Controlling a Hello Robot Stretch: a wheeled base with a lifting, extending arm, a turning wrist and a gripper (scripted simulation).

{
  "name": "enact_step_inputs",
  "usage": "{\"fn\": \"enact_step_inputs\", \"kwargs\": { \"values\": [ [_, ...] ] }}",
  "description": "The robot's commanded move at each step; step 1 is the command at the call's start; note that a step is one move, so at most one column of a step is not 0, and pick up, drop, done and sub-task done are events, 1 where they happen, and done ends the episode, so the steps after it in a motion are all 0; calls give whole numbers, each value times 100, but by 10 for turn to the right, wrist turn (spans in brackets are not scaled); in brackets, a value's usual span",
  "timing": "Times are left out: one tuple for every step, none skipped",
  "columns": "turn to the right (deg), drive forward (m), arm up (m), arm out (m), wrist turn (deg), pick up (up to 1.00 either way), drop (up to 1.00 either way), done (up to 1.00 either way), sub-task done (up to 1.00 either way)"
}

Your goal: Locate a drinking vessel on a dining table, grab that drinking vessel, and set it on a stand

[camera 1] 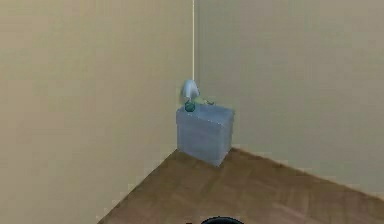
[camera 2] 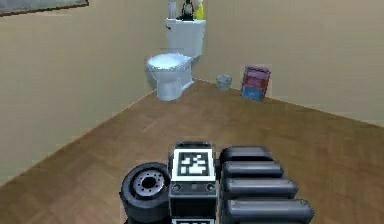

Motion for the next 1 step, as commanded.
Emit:
{"fn": "enact_step_inputs", "kwargs": {
  "values": [
    [0,100,0,0,0,0,0,0,0]
  ]
}}
